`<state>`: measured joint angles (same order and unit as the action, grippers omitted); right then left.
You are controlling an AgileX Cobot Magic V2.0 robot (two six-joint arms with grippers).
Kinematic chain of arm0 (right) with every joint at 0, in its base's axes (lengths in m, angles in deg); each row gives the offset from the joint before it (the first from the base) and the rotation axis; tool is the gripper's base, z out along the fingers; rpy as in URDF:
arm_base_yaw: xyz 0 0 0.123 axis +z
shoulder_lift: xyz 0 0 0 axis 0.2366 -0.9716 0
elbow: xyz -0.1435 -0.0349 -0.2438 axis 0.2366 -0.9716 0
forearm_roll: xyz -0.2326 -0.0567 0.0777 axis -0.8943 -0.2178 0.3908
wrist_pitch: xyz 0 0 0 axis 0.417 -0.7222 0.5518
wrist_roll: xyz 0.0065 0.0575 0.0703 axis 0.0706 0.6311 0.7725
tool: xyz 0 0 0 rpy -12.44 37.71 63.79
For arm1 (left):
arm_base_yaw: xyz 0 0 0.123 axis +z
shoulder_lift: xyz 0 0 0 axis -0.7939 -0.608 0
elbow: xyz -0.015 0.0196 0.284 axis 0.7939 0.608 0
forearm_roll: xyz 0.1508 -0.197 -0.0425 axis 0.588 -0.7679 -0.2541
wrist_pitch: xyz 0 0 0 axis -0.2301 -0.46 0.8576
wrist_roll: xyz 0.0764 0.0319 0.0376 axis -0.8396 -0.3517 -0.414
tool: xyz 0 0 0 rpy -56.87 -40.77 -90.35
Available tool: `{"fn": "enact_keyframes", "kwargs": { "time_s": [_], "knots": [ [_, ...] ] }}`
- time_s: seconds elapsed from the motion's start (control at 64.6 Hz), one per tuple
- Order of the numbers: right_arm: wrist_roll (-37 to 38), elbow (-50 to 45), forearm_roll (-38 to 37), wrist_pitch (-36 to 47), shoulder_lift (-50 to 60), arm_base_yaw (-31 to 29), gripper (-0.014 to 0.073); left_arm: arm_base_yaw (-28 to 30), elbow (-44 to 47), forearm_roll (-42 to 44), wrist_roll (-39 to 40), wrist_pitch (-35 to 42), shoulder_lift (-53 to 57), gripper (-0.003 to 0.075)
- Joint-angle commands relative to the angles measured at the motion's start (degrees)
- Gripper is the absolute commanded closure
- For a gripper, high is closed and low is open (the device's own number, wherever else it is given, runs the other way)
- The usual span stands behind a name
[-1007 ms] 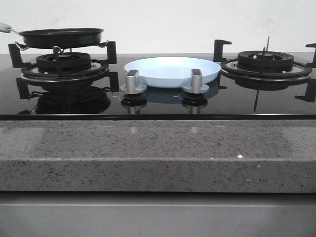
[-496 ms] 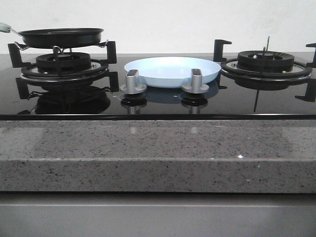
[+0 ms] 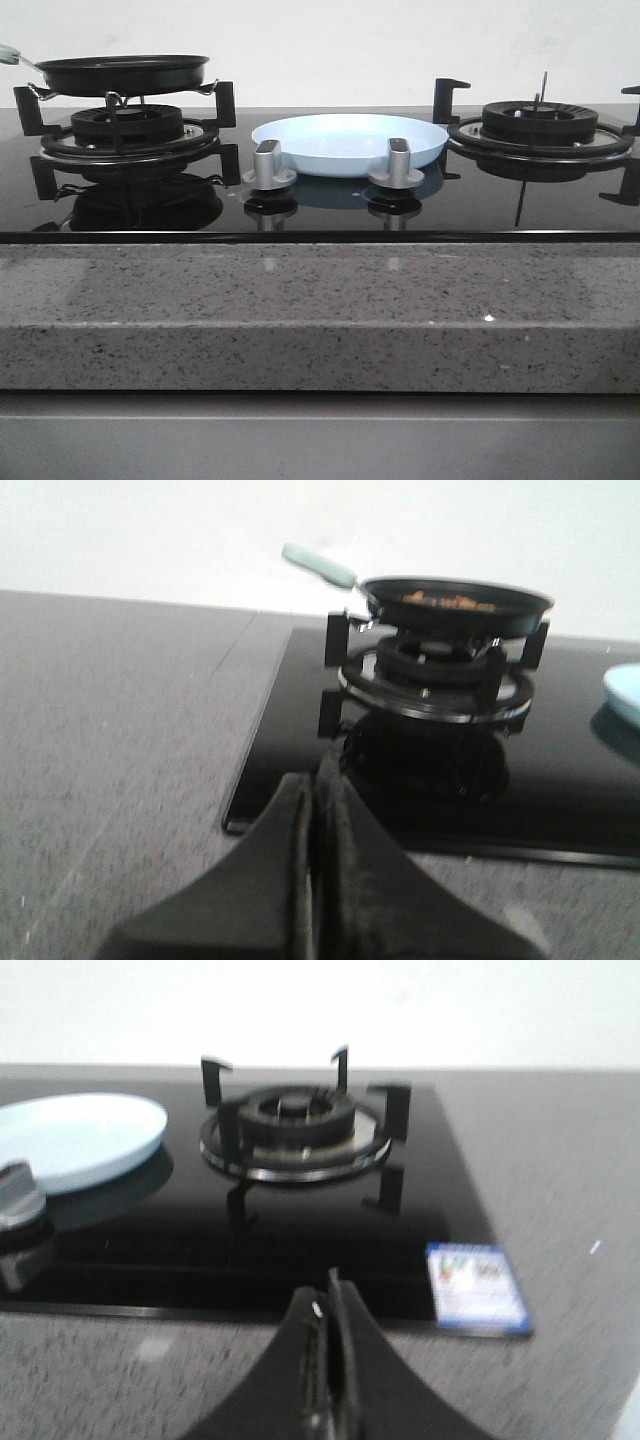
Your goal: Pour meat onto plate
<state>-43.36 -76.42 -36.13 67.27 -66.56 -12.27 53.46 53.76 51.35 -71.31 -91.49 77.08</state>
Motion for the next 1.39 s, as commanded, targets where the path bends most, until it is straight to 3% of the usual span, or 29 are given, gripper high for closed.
{"fn": "enact_keyframes", "kwargs": {
  "time_s": [0.0,0.108,0.263,0.465,0.573,0.666,0.852,0.914,0.991,1.378],
  "knots": [
    [0.0,7.1,-3.7,2.1,-3.9,-0.3,0.0654,0.0,-7.5,-0.8,0.6,1.9,-2.9,0.0741],
    [0.0,14.0,-4.3,1.9,-11.1,-0.3,0.0654,0.0,-17.4,2.4,0.4,-4.2,-11.3,0.0741],
    [0.0,23.4,-4.3,1.3,-24.6,-0.3,0.0654,0.0,-28.4,3.3,0.1,-5.8,-26.2,0.0741],
    [0.0,27.8,-4.2,1.5,-32.6,-0.3,0.0648,0.0,-32.5,2.8,0.1,-5.8,-34.0,0.074],
    [0.0,27.8,-4.2,1.5,-32.7,-0.3,0.0594,0.0,-32.5,2.6,0.1,-6.1,-34.2,0.0727],
    [0.0,27.8,-4.1,1.4,-32.7,-0.3,0.0466,0.0,-32.5,2.6,0.1,-6.0,-34.2,0.0622],
    [0.0,27.8,-3.7,1.4,-32.7,-0.3,0.0071,0.0,-32.5,2.4,0.1,-5.9,-34.2,0.0167],
    [0.0,27.8,-3.7,1.4,-32.7,-0.3,-0.0026,0.0,-32.5,2.3,0.1,-5.9,-34.2,0.0065],
    [0.0,27.8,-3.7,1.4,-33.2,-0.3,-0.0063,0.0,-32.5,2.3,0.1,-5.9,-34.2,0.0039],
    [0.0,30.6,0.9,1.5,-39.4,-0.2,-0.0058,0.0,-32.5,2.3,0.1,-5.9,-34.2,0.0049]
  ]
}}
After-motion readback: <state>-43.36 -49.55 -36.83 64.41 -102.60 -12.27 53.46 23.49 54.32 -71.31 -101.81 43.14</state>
